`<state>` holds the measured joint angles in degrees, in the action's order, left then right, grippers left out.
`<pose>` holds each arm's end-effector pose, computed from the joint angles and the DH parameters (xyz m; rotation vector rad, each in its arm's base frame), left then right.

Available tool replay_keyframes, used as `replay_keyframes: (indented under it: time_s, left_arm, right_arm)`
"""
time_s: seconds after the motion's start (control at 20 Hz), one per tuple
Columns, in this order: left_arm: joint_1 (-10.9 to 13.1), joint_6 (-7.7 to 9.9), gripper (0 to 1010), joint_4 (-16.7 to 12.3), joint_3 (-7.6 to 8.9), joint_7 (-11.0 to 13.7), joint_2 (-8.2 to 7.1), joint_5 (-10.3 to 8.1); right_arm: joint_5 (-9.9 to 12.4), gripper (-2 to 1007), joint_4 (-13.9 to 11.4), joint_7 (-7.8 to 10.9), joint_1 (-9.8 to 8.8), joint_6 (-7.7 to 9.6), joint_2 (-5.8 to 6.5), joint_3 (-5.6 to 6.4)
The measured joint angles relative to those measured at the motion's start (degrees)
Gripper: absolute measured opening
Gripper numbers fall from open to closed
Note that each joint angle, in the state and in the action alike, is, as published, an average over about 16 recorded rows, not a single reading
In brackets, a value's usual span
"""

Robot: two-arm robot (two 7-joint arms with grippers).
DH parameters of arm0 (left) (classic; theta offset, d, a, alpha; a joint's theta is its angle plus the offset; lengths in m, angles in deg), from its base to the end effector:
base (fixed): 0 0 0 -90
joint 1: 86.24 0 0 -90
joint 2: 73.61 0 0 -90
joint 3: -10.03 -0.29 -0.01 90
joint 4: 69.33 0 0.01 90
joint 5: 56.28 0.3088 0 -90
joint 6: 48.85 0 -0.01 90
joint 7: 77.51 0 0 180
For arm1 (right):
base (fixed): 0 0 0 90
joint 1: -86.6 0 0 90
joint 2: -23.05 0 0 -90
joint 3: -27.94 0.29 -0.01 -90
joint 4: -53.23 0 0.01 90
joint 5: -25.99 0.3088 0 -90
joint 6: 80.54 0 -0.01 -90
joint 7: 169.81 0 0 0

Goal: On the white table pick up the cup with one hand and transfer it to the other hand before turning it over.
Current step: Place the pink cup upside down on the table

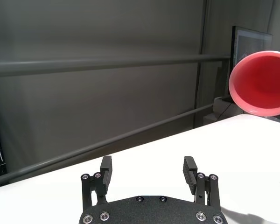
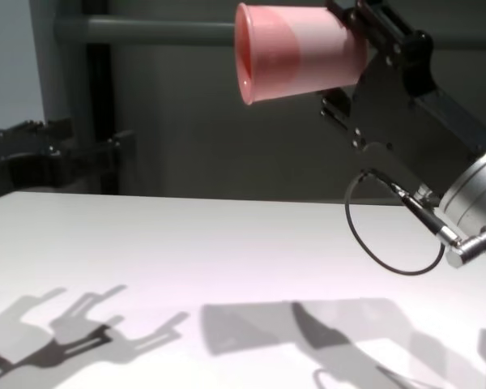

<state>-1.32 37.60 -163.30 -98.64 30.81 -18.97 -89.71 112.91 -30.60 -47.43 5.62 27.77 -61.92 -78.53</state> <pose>0.3357 0.0750 -0.2582 0.0086 -0.0344 0.9439 0.3608 0.0656 -0.2884 0.9563 1.0258 -0.3732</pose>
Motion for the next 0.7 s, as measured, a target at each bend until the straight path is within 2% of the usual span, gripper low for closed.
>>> replay_keyframes:
  time_s: [0.7]
  left_arm:
    - [2.92, -2.09, 1001, 3.88, -0.61, -1.05, 2.60, 4.29]
  right_arm:
    - [0.00, 760, 0.00, 0.00, 0.00, 0.00, 0.00, 0.00]
